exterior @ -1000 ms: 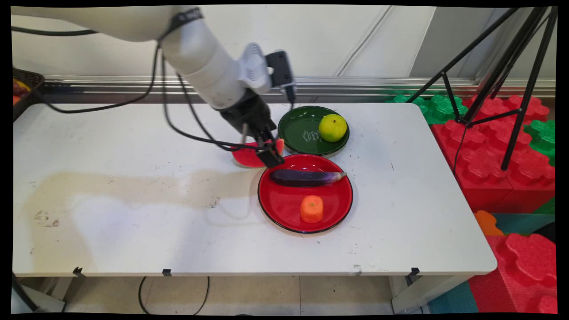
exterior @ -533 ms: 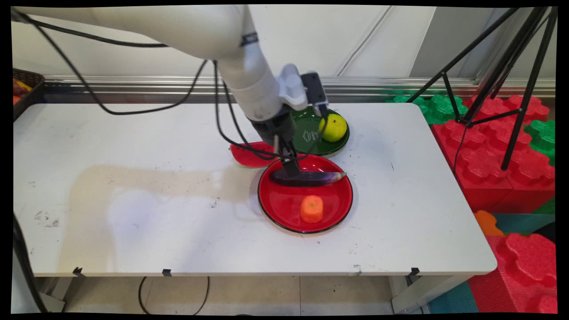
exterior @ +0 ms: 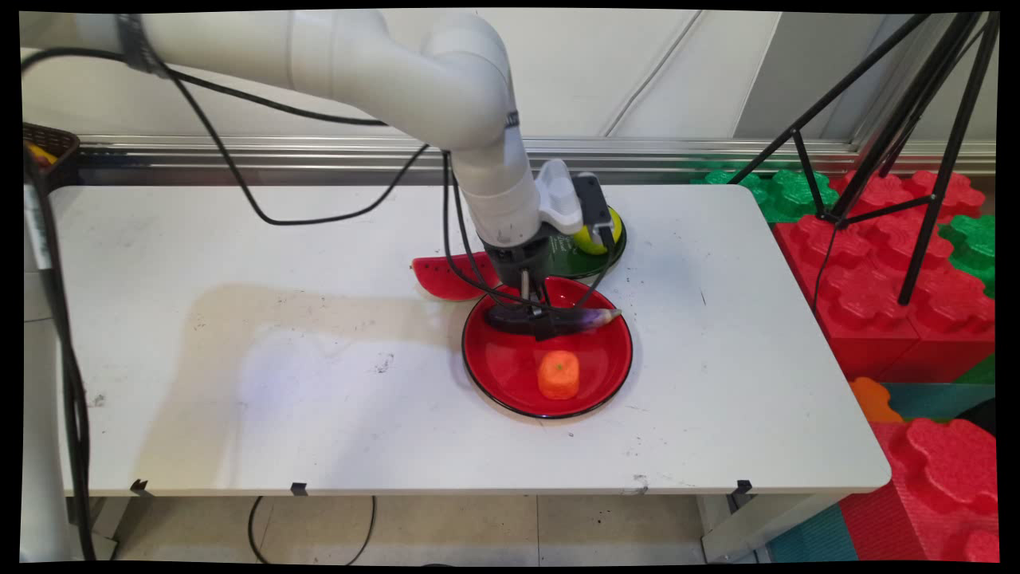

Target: Pick up the eggplant from the red plate, then place the picked object on the table

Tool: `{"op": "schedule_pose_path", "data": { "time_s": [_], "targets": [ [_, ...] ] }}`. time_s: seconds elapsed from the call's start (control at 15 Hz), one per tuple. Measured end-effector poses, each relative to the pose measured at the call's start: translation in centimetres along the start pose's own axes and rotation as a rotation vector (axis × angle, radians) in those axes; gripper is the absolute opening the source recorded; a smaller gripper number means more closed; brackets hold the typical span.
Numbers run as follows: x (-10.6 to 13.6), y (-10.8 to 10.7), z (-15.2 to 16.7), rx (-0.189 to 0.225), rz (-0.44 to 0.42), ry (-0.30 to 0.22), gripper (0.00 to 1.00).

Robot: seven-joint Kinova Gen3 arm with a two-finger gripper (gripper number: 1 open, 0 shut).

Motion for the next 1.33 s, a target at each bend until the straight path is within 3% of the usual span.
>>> {"op": "schedule_pose_path", "data": {
  "time_s": [0.53,0.6,1.0,1.33],
  "targets": [
    [1.0,-0.4,3.8,-0.015,0.012,-0.039,1.0],
    [1.1,-0.4,4.0,-0.015,0.012,-0.04,0.0],
    [1.6,-0.6,3.5,0.002,0.025,-0.035,0.0],
    [1.2,-0.7,0.0,0.038,0.024,-0.014,0.0]
  ]
}}
